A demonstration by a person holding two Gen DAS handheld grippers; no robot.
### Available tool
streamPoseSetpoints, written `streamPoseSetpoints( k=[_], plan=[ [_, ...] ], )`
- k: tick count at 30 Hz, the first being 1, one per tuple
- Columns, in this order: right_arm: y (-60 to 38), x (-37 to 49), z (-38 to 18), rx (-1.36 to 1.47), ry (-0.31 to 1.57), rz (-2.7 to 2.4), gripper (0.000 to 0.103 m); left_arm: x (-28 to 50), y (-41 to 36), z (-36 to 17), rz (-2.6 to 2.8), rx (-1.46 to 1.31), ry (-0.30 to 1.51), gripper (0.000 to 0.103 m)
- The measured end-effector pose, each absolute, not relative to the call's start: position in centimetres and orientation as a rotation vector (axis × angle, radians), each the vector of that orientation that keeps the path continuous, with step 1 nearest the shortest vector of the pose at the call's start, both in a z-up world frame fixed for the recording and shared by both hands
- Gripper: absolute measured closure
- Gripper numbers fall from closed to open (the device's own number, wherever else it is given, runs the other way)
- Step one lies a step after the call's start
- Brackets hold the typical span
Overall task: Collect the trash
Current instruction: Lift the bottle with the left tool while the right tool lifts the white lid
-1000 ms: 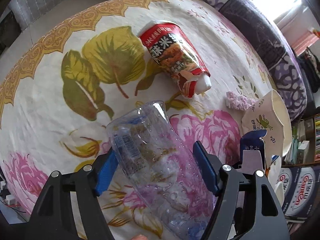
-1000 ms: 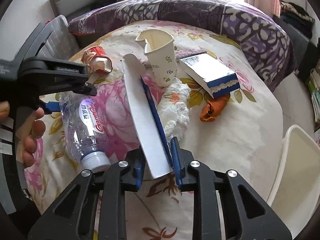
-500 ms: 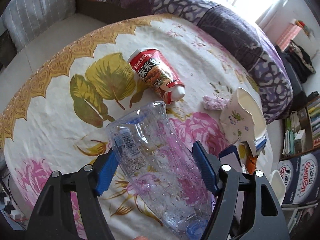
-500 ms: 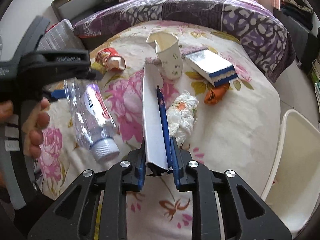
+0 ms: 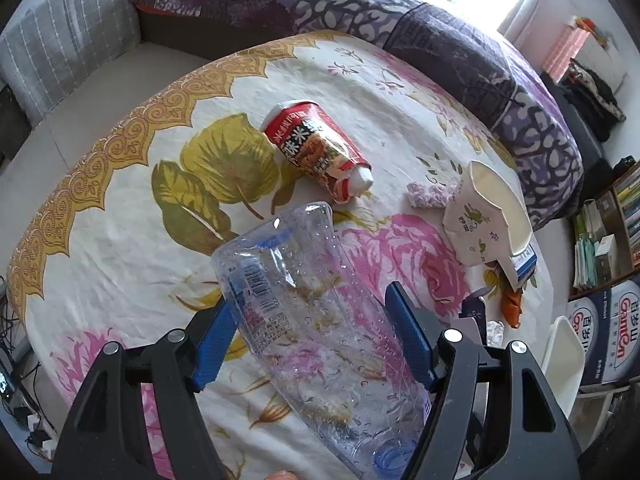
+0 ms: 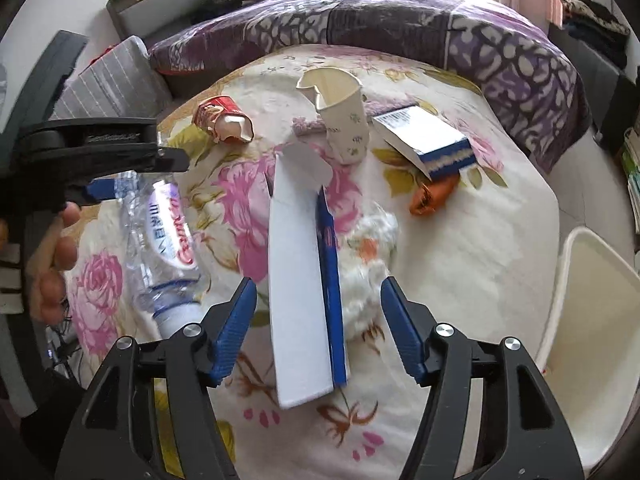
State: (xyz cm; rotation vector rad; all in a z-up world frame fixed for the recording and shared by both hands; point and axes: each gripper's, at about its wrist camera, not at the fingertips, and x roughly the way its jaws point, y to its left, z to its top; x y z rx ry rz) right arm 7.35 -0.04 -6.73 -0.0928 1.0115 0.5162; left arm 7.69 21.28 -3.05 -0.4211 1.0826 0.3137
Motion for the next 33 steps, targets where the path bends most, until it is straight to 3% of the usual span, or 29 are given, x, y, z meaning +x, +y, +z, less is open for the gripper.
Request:
streamPoseSetpoints(
  k=[5,7,8,10,12,14,17,22,31,32,33],
  plan=[
    [1.3,8.4,-7.6,-0.148,1.020,0.510,0.045,7.6,22.1,-3.0,0.322,-0.401,1.085,0.032],
    [1.9,8.3,-7.8,-0.193,0.999,0.497,0.056,7.5,22.2,-3.0,0.330,-0.377,1.081,0.032],
    [2.2,8.2,-7.7,-0.211,0.988,0.492,0.070,7.5,22.3,-3.0,0.331,-0.371,1.081,0.032],
    [2.6,8.3,-7.4,-0.229,0.977,0.486,0.075,7.4,22.4,-3.1,0.333,-0.367,1.083,0.032],
    [2.4,8.3,-7.3,-0.219,0.974,0.489,0.075,7.4,22.5,-3.3,0.330,-0.372,1.089,0.032],
    [2.2,8.4,-7.3,-0.211,0.979,0.486,0.068,7.4,22.5,-3.3,0.327,-0.375,1.091,0.032],
    [1.8,8.5,-7.1,-0.190,0.977,0.485,0.067,7.4,22.3,-3.3,0.321,-0.373,1.090,0.032],
    [1.5,8.5,-6.2,-0.155,0.948,0.507,0.049,7.4,22.4,-3.3,0.321,-0.380,1.094,0.032],
    [3.1,8.2,-7.7,-0.219,0.985,0.537,0.049,7.4,23.5,-4.4,0.332,-0.425,1.128,0.032],
    [3.3,8.2,-7.7,-0.228,0.985,0.536,0.051,7.4,23.5,-4.5,0.332,-0.423,1.129,0.033],
    [3.4,8.1,-7.8,-0.239,0.983,0.530,0.059,7.4,23.4,-4.5,0.331,-0.421,1.129,0.033]
  ],
)
